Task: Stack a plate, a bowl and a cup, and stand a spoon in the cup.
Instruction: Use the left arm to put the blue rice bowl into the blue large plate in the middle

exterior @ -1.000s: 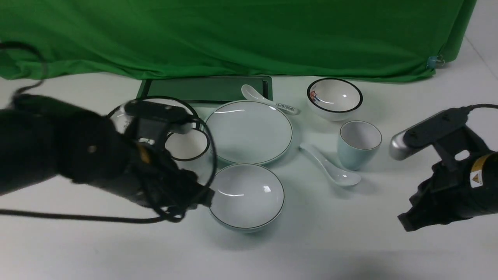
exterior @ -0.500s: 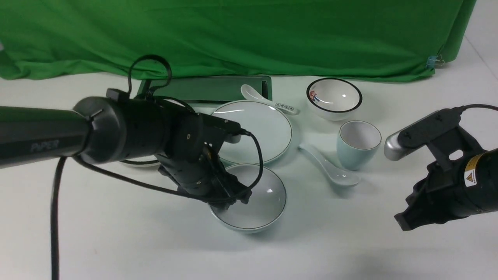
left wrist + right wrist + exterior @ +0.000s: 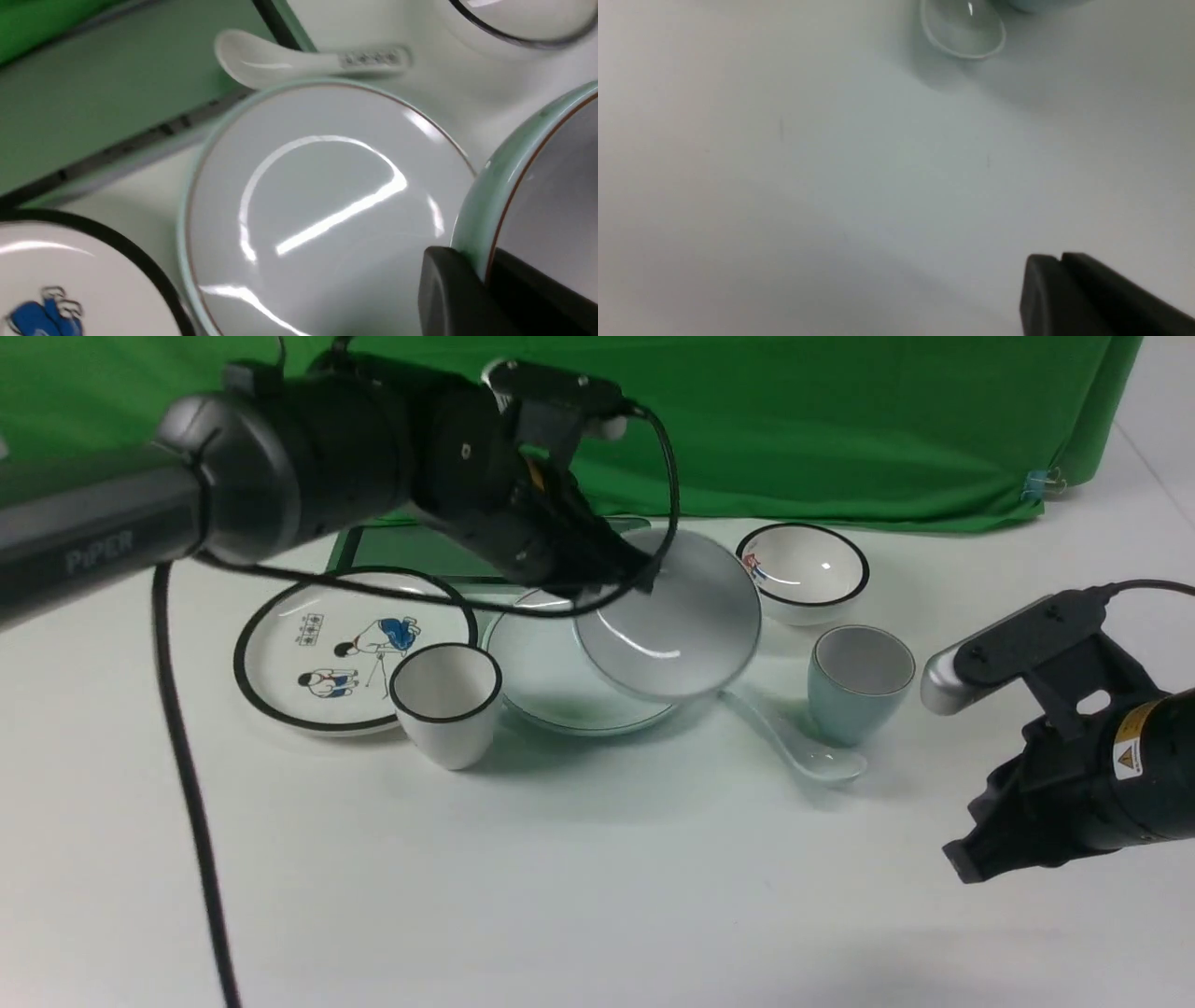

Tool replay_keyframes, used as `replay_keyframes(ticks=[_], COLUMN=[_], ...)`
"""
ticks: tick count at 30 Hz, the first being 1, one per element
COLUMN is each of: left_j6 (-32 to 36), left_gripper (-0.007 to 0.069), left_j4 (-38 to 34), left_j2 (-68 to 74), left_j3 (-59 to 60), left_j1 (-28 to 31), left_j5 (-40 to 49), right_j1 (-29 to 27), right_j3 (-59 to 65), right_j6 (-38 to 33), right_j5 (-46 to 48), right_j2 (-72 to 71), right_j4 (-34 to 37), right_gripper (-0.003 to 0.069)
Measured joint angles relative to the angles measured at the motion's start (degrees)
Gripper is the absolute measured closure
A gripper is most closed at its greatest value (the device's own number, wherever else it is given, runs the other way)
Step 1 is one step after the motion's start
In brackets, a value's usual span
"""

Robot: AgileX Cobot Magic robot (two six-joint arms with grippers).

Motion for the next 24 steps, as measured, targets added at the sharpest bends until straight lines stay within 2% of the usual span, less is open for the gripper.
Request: replay_keyframes(ticks=[6,9,14,15,17,18,20,21,22,24], left_j6=[0.1,0.1,0.1,0.1,0.1,0.1,0.1,0.1,-0.6,-3.0], left_gripper=[0.0634,0.0634,0.0617,0.0599,0.0506,0.0498,0.0374,0.0364,0.0299,0.0223], left_j4=[0.4,0.9,3.5,4.2,5.4,5.5,6.5,6.6,7.8,10.8], left_j2=[10.9,13.3,14.7,14.9,15.0,15.0,15.1,15.1,15.1,14.8], left_j3=[-8.7,-10.9,-11.8,-11.8,-11.8,-11.8,-12.7,-12.9,-14.1,-16.5], left_j1=[3.9,4.0,3.9,3.9,4.0,4.0,4.0,4.0,4.0,4.0], left_j5=[4.0,6.9,7.1,7.1,7.1,7.1,7.1,7.2,8.0,10.8], right_j1=[0.0,0.0,0.0,0.0,0.0,0.0,0.0,0.0,-0.4,-1.5], right_j3=[0.0,0.0,0.0,-0.1,-1.7,-1.9,-5.7,-6.0,-8.9,-14.3], right_j6=[2.3,3.4,3.3,3.2,2.9,2.9,2.7,2.7,2.5,1.6], right_j5=[-1.3,-1.8,-1.0,-0.7,1.3,1.3,3.0,3.1,3.6,4.2], right_j2=[0.0,0.0,0.0,0.0,0.6,0.7,3.0,3.0,4.8,8.4], right_j4=[0.1,0.1,0.1,0.2,0.2,0.2,0.3,0.3,0.8,1.8], right_gripper=[0.0579,0.0538,0.0420,0.0396,0.0358,0.0357,0.0347,0.0347,0.0345,0.0344])
